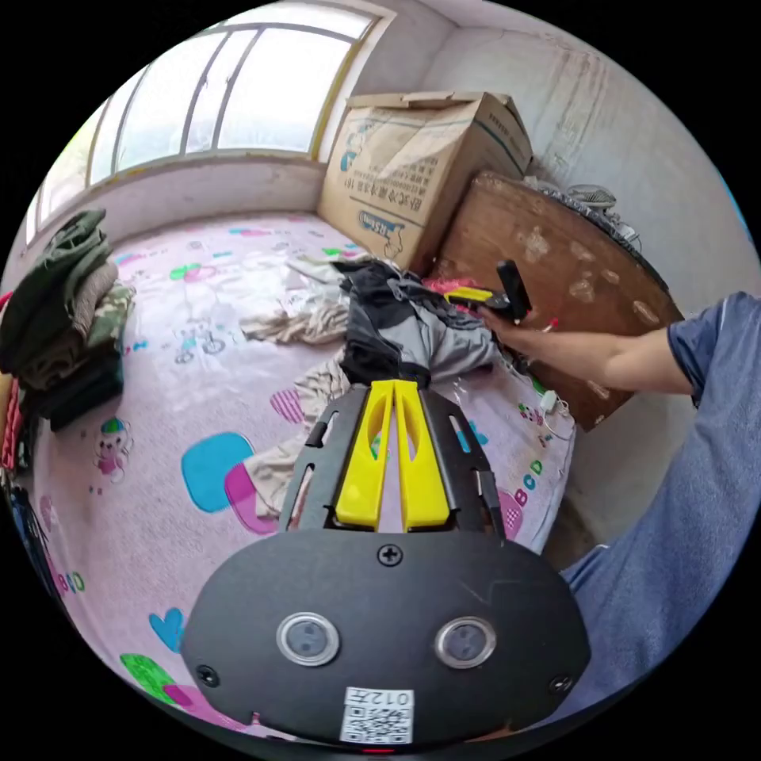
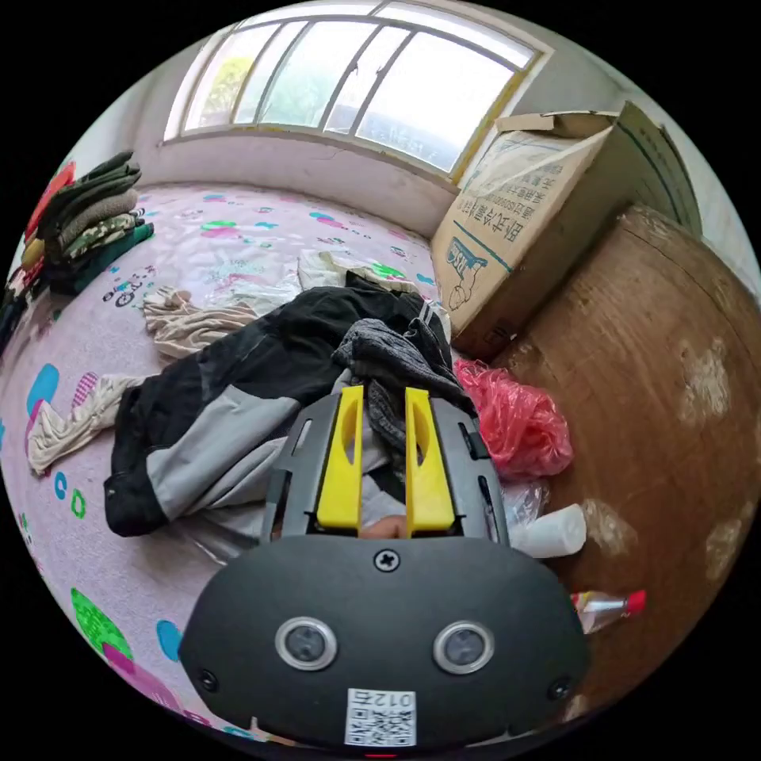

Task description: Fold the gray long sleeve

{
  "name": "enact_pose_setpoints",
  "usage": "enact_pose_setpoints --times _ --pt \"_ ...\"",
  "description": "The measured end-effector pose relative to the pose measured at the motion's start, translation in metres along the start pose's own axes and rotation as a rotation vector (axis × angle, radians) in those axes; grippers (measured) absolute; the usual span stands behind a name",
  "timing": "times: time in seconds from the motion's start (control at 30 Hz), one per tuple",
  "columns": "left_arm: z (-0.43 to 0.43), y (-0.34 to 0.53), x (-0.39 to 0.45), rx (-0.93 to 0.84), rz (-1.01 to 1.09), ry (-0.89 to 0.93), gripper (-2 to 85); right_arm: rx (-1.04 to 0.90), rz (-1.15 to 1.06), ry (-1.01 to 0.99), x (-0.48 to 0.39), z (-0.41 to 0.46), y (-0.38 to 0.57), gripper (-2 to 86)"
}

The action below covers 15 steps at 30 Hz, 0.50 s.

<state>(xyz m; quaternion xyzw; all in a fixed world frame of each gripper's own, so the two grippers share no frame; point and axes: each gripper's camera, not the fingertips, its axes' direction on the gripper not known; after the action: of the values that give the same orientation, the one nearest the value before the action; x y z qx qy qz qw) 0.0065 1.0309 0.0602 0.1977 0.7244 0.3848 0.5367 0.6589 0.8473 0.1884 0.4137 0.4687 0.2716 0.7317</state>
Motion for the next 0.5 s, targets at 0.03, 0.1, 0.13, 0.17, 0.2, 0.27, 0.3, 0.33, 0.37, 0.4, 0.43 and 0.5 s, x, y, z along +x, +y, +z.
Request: enact_pose_setpoints --times 0.03,0.1,0.13,0.17,0.2,0.27,0.3,0.33,0.37,0.4,0.43,0.5 --pt "0.011 0.01 0.005 -0.022 -0.032 -0.007 -0.1 0.005 -0.03 -0.007 0.01 0.012 -0.016 8.7" --pt "0.024 0.022 0.01 -0.054 -0.074 -0.019 -0.1 -0.006 -0.064 -0.036 0.026 0.031 -0.04 9.7" --pt "0.032 0.03 0.013 -0.069 -0.097 -0.033 -0.1 -0.021 -0.077 -0.06 0.037 0.042 -0.056 10.2" --pt "0.036 0.034 0.015 -0.078 -0.104 -0.041 -0.1 -0.028 -0.081 -0.07 0.043 0.048 -0.063 10.4" --pt "0.044 0.04 0.018 -0.095 -0.115 -0.06 -0.1 -0.043 -0.088 -0.088 0.054 0.058 -0.076 10.5" --pt "0.056 0.048 0.024 -0.115 -0.129 -0.077 -0.1 -0.086 -0.111 -0.126 0.071 0.074 -0.093 9.7" --pt "0.064 0.052 0.028 -0.124 -0.134 -0.083 -0.1 -0.119 -0.126 -0.144 0.082 0.082 -0.102 8.7" --pt "0.071 0.055 0.032 -0.13 -0.138 -0.088 -0.1 -0.142 -0.124 -0.135 0.096 0.088 -0.11 7.2" --pt "0.075 0.056 0.035 -0.132 -0.139 -0.089 -0.1 -0.147 -0.118 -0.128 0.103 0.089 -0.113 6.4" --pt "0.083 0.059 0.04 -0.131 -0.137 -0.089 -0.1 -0.152 -0.109 -0.121 0.119 0.089 -0.12 4.7" --pt "0.09 0.061 0.046 -0.129 -0.133 -0.085 -0.1 -0.154 -0.106 -0.137 0.136 0.086 -0.125 3.6" --pt "0.102 0.063 0.055 -0.128 -0.12 -0.073 0.0 -0.129 -0.075 -0.175 0.166 0.075 -0.132 2.7"
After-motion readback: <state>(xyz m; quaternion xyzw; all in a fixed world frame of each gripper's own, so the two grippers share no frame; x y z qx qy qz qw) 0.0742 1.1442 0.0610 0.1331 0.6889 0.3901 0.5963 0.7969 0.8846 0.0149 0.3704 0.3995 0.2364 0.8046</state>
